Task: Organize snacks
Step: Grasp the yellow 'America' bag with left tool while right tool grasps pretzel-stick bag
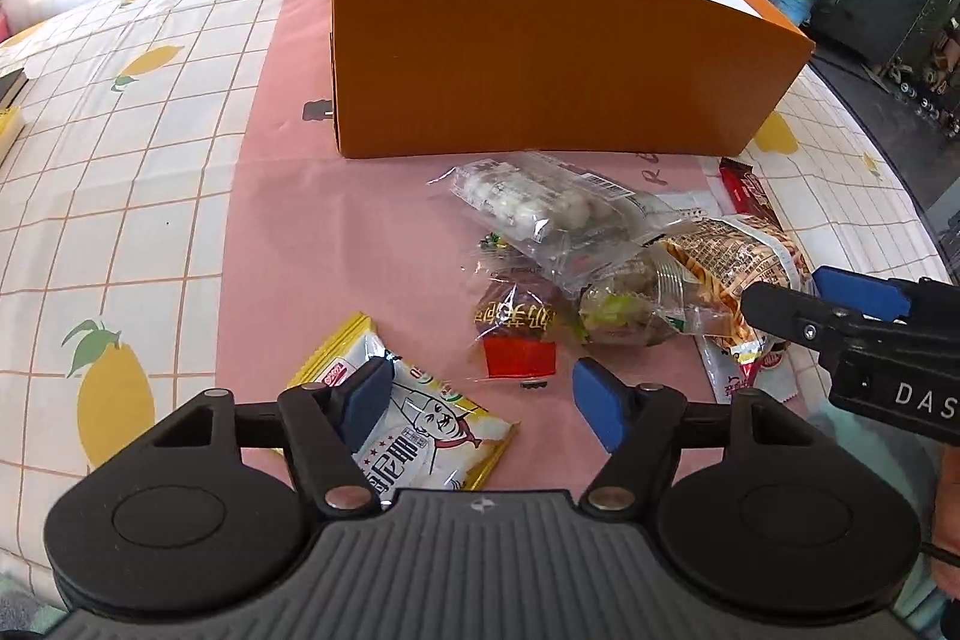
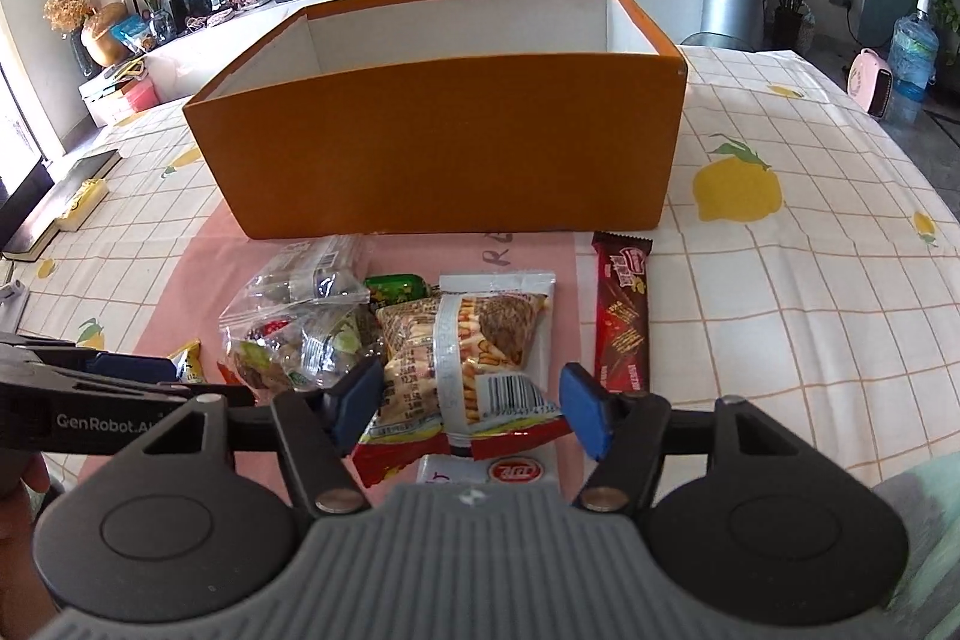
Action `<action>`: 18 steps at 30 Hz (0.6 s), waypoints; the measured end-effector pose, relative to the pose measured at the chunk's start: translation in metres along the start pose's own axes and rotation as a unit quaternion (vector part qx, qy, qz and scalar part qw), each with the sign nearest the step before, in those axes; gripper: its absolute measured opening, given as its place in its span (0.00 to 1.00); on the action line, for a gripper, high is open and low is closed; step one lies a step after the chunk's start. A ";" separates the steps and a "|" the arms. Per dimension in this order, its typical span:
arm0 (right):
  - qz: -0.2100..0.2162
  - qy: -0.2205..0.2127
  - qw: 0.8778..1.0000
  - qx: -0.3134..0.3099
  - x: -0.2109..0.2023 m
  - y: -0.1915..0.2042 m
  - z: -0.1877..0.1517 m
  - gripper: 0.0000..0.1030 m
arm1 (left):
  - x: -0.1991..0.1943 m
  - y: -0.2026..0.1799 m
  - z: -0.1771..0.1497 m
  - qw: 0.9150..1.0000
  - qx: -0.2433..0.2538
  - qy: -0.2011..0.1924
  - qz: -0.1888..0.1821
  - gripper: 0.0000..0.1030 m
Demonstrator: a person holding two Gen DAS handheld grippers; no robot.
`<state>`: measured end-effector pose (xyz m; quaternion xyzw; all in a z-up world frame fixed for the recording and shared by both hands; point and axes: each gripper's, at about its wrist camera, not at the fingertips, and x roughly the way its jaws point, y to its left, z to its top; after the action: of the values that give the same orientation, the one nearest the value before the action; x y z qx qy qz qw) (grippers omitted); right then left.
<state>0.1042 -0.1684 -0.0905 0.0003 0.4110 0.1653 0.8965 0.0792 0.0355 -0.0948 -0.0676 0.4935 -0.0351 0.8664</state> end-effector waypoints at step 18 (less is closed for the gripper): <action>0.002 -0.008 1.000 0.004 -0.001 -0.002 -0.003 0.62 | 0.003 0.030 -0.002 0.976 -0.195 0.041 0.091 0.94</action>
<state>0.1021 -0.1713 -0.0918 0.0056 0.4045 0.1657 0.8994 0.0791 0.0643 -0.1029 -0.1883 0.5300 0.1376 0.8153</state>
